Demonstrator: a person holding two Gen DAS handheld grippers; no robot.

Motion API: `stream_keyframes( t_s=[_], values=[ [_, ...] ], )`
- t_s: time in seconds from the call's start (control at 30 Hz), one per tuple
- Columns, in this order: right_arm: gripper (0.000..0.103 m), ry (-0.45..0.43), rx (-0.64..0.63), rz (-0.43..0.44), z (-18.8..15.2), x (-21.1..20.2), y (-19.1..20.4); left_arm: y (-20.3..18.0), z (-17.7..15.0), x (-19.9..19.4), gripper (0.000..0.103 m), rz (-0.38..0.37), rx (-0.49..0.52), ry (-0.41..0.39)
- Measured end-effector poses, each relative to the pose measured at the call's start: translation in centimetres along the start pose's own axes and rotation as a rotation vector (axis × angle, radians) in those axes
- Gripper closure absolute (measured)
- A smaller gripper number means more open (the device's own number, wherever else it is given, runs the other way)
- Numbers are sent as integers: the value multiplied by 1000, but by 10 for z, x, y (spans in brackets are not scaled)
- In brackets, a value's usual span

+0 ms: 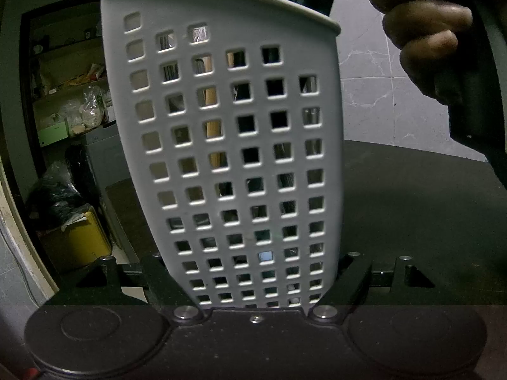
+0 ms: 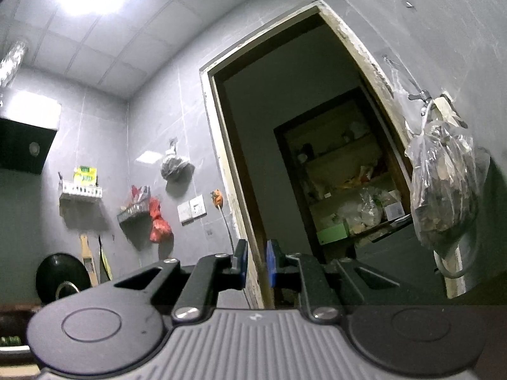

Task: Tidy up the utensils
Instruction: 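Lower the chopsticks into the caddy and open the right tool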

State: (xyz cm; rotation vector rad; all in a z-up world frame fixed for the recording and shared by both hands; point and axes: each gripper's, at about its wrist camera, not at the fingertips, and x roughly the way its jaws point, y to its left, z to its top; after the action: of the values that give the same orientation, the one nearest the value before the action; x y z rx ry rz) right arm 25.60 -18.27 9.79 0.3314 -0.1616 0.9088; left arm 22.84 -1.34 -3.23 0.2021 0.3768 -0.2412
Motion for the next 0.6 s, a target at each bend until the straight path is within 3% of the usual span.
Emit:
stream_keyframes(
  t_s=[0.27, 0.33, 0.6],
  values=[
    [85, 10, -21, -1, 2, -4, 3, 0, 0, 0, 25, 0, 0, 0],
    [72, 10, -18, 0, 3, -6, 2, 0, 0, 0, 25, 0, 0, 0],
    [48, -2, -32, -5, 7, -14, 5, 0, 0, 0, 25, 1, -1, -1]
  ],
)
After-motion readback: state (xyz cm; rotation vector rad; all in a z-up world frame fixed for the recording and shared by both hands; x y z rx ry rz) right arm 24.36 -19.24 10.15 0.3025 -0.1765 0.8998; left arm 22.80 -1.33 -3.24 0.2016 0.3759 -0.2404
